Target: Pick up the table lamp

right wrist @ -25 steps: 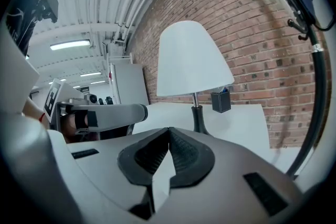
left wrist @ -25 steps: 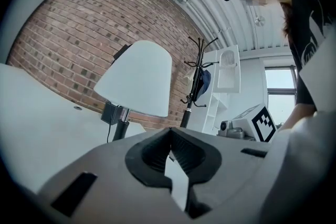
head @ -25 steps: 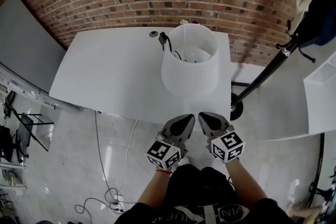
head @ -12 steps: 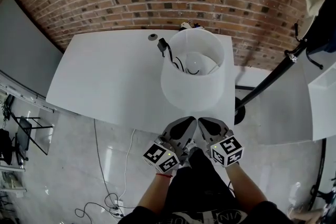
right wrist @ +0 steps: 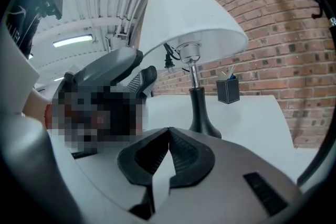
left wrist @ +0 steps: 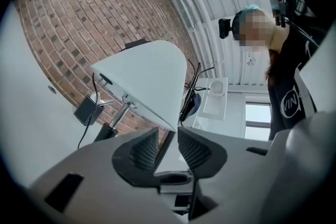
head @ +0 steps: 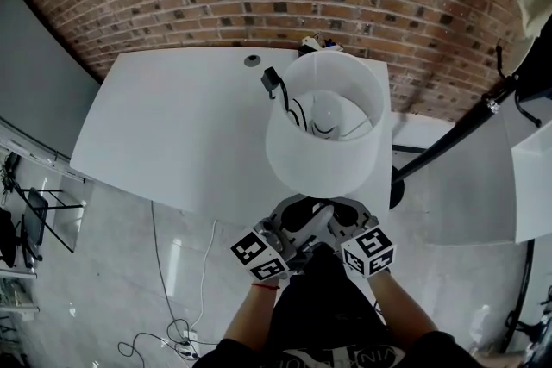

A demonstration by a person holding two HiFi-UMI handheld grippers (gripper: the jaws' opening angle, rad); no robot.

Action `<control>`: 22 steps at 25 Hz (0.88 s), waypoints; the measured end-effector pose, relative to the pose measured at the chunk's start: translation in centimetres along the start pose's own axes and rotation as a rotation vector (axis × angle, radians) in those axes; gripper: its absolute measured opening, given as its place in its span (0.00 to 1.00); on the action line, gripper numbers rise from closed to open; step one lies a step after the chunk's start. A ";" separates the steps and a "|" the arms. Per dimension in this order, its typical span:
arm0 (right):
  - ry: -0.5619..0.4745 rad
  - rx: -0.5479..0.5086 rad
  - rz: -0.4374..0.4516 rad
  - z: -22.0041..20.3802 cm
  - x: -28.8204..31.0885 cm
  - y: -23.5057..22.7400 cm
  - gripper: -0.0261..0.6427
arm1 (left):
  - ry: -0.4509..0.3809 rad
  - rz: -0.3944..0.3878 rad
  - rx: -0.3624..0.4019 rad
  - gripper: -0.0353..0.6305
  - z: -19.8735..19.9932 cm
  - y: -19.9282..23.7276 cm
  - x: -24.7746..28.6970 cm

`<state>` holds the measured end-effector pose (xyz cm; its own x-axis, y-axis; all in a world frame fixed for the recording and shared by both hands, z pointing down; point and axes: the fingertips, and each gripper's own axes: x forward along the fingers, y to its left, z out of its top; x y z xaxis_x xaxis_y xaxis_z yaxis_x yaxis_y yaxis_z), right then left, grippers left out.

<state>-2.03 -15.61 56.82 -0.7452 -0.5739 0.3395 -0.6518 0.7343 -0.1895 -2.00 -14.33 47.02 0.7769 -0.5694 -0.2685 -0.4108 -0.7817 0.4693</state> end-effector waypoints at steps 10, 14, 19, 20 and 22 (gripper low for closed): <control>0.010 0.018 -0.017 -0.7 0.6 -1.7 0.04 | -0.058 -0.175 -0.061 0.20 1.3 -0.7 1.4; 0.008 0.017 -0.017 -0.4 0.9 -2.0 0.04 | -0.093 -0.225 -0.082 0.20 2.1 -0.8 1.6; 0.000 0.012 -0.019 0.1 1.2 -2.4 0.04 | -0.147 -0.270 -0.135 0.20 3.1 -0.5 1.6; -0.002 0.012 -0.020 0.2 1.3 -2.5 0.04 | -0.162 -0.285 -0.148 0.20 3.3 -0.5 1.6; -0.003 0.012 -0.024 0.3 1.3 -2.8 0.04 | -0.186 -0.315 -0.168 0.19 3.8 -0.5 1.5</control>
<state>-1.24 -18.50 57.56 -0.7299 -0.5921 0.3415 -0.6710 0.7160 -0.1927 -2.42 -15.71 43.21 0.7461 -0.3572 -0.5619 -0.0706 -0.8816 0.4667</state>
